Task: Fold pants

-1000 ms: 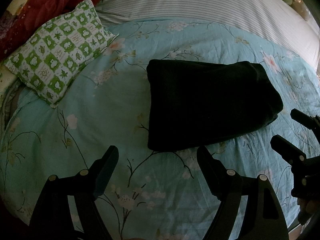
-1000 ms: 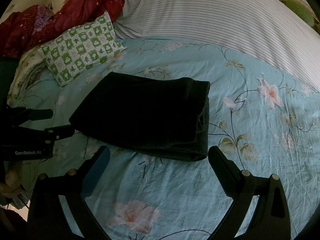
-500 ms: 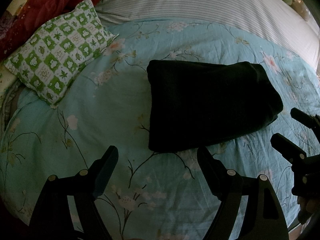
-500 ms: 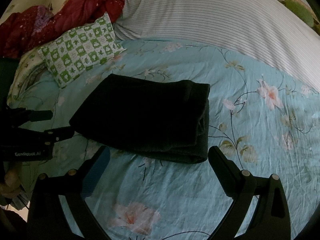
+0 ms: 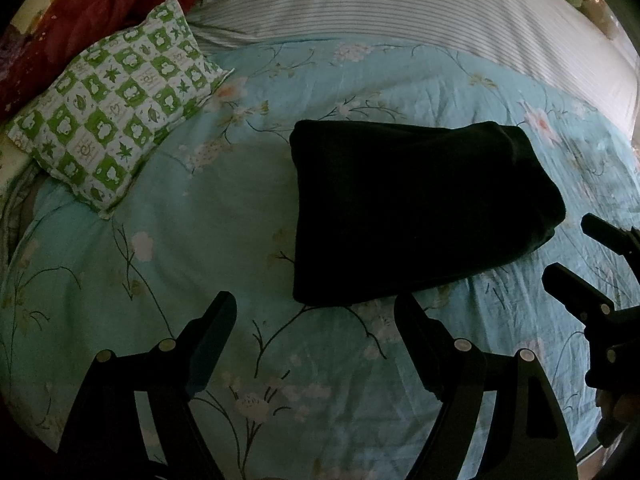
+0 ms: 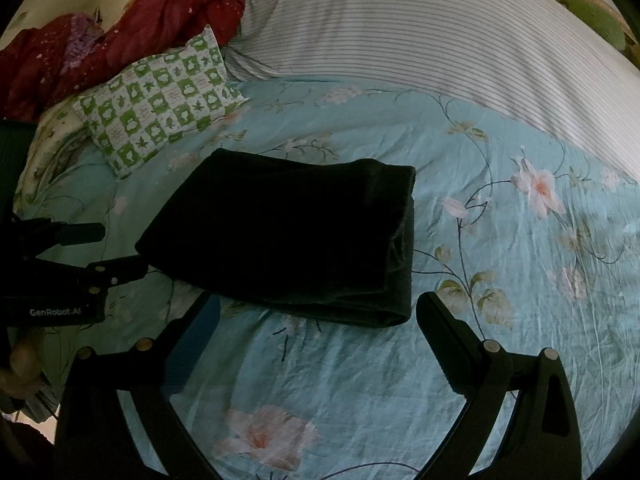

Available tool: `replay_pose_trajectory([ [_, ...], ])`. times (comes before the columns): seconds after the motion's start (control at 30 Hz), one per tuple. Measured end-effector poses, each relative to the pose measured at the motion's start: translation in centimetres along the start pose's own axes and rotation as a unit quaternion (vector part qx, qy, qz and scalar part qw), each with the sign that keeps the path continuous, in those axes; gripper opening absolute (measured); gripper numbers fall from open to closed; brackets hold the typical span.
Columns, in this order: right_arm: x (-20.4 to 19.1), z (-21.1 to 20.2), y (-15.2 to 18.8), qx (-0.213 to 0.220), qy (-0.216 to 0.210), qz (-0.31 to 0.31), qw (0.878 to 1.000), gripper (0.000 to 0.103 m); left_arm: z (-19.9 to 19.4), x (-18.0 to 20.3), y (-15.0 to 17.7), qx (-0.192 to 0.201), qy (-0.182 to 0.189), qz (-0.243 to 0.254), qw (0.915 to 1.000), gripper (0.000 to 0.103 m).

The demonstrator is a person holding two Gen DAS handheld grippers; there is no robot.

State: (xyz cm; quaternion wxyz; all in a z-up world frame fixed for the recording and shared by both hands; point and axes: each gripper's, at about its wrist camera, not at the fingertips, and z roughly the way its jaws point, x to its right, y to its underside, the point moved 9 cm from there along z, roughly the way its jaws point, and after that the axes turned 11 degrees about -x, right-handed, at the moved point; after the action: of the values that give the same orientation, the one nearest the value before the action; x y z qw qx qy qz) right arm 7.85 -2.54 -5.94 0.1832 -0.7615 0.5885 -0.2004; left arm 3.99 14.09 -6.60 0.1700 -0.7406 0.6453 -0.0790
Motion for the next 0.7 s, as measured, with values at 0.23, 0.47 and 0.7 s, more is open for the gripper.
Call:
replay_pose_trajectory([
  [0.23,0.0,0.0,0.1,0.0,0.0,0.002,1.0,0.099,0.0,0.0,-0.3,0.0,0.001,0.006,1.0,0.082],
  [0.47,0.1,-0.4,-0.4,0.008,0.0,0.008,1.0,0.099,-0.3,-0.1,-0.8,0.004,0.005,0.004,1.0,0.082],
  [0.7,0.7,-0.5,-0.6,0.008,0.001,0.018,1.0,0.098,-0.5,-0.1,-1.2,0.007,0.004,-0.001,1.0,0.082],
])
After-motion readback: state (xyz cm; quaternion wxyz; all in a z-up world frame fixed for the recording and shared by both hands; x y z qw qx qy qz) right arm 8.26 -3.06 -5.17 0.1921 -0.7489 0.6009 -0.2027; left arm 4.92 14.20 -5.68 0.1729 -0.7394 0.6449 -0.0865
